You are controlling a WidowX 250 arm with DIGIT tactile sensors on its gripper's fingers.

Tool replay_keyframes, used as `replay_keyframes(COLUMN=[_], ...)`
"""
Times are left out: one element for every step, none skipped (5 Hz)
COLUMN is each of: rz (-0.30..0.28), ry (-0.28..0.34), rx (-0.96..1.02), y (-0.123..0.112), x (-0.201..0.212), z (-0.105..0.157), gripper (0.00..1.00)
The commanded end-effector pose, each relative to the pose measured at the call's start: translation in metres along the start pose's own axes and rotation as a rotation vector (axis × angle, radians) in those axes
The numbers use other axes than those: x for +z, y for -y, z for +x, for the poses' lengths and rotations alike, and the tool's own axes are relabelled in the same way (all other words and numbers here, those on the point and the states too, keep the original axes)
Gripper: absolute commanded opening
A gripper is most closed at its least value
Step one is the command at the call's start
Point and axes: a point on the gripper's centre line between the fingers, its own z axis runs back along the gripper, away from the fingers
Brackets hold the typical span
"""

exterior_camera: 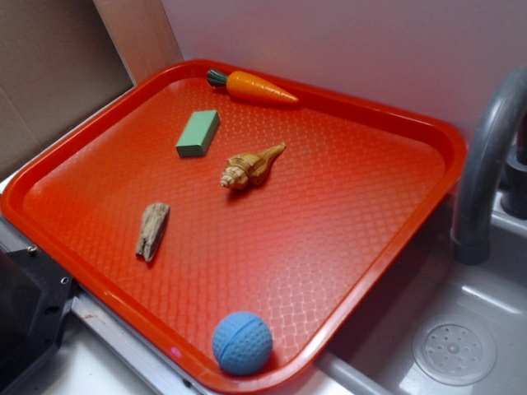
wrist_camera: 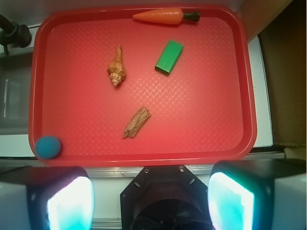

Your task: Grab the wood chip.

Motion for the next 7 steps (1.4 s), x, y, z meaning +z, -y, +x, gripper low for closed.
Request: replay_keyframes(rz=[0.0,0.0,-0.026,-0.033,-0.058,-0.064,-0.035], ry=[0.0,0.041,0.024,-0.015,-0.035,-0.034,-0.068], rx=[0.0,0.148,0.251,0.376,0.41,0.482,0.477], y=[0.0,-0.001,0.001,0.004,0.0,0.002,0.005], x=[0.0,-0.029,-0.056,-0.1,-0.136,-0.163,-0.192], z=[0.0,0.015,0.021,0.028,0.028,0.026,0.023], gripper=[1.0,1.0,1.0,1.0,1.0,1.0,1.0])
